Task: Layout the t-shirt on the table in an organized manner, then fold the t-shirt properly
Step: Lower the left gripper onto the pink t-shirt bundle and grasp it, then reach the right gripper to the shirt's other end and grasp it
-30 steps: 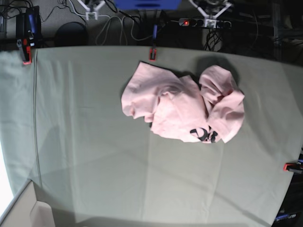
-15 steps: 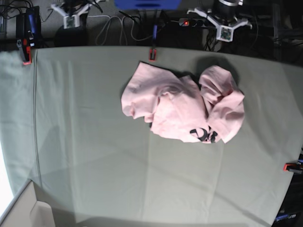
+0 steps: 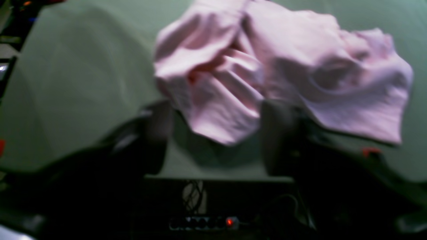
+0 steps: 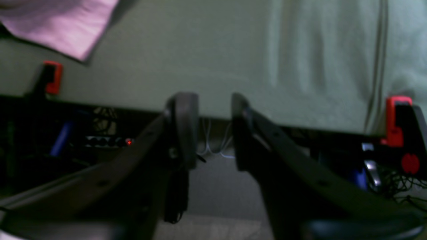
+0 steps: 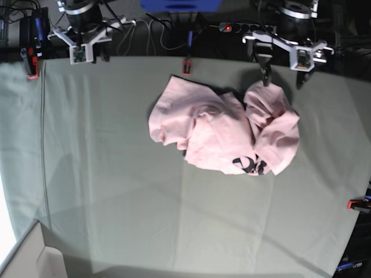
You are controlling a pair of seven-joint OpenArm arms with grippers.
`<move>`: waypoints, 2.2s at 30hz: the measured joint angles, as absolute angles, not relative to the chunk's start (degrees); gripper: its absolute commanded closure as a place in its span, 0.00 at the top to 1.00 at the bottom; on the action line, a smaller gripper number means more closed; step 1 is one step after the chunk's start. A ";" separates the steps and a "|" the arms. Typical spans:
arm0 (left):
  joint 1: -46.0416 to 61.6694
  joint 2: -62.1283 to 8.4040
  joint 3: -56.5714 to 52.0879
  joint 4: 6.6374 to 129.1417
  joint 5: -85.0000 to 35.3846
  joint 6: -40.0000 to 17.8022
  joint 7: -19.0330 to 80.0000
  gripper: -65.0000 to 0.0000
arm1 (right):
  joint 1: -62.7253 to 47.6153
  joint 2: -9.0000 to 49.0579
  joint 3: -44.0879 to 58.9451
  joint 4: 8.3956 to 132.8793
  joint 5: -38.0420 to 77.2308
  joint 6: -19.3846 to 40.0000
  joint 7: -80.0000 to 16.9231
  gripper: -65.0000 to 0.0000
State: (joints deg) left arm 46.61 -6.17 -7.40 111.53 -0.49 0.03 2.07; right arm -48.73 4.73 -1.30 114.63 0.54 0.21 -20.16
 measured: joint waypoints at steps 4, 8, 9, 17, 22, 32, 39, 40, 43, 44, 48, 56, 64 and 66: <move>41.60 -3.75 -10.17 107.94 -0.49 0.14 1.72 0.71 | -48.80 4.78 -1.93 114.63 0.47 0.23 -20.58 0.42; 36.91 -1.78 -11.25 101.47 -0.49 0.08 2.31 0.71 | -48.49 4.78 -2.33 114.65 0.45 0.23 -20.56 0.42; 36.29 -1.76 -11.16 100.44 -0.47 -0.05 2.26 0.71 | -48.58 4.84 -2.33 114.65 0.47 0.23 -20.58 0.42; 32.62 -0.16 -11.20 94.21 -0.47 0.10 1.93 0.71 | -48.62 4.89 -2.55 114.65 0.49 0.23 -20.82 0.42; 31.83 -0.16 -11.22 92.23 -0.49 0.25 1.96 0.71 | -48.60 4.86 -2.55 114.63 0.49 0.23 -20.84 0.42; 31.00 -2.31 -11.92 92.16 -10.24 0.21 2.52 0.65 | -47.48 4.86 -2.55 113.67 0.49 0.23 -21.02 0.42; 29.95 -2.26 -11.90 92.23 -10.81 0.25 2.00 0.21 | -46.72 4.89 -2.42 113.54 0.49 0.23 -21.10 0.42; 29.65 -2.24 -11.90 92.23 -10.81 0.25 1.98 0.15 | -46.72 4.89 -2.42 113.49 0.49 0.23 -21.23 0.42; 28.56 -2.15 -11.90 92.23 -10.96 0.27 1.89 0.00 | -46.70 4.86 -2.42 113.45 0.49 0.21 -21.19 0.42; 28.38 -2.20 -11.90 92.25 -10.98 0.27 1.74 0.00 | -46.72 4.86 -2.42 113.45 0.49 0.23 -21.21 0.42; 28.97 -2.17 -11.97 92.40 -11.00 0.34 2.07 0.00 | -46.70 4.89 -2.42 113.43 0.49 0.21 -21.21 0.42; 32.71 -0.27 -18.61 106.76 -14.63 0.95 3.25 0.00 | -42.89 4.80 -2.44 112.64 0.49 0.21 -23.99 0.43; 31.99 -0.16 -27.51 113.58 -24.34 0.27 12.56 0.00 | -34.92 4.89 -9.72 112.60 0.45 0.23 -33.15 0.43; 30.94 -0.16 -29.69 112.31 -25.76 0.05 14.06 0.00 | -33.63 4.86 -13.32 112.60 0.47 0.21 -34.57 0.43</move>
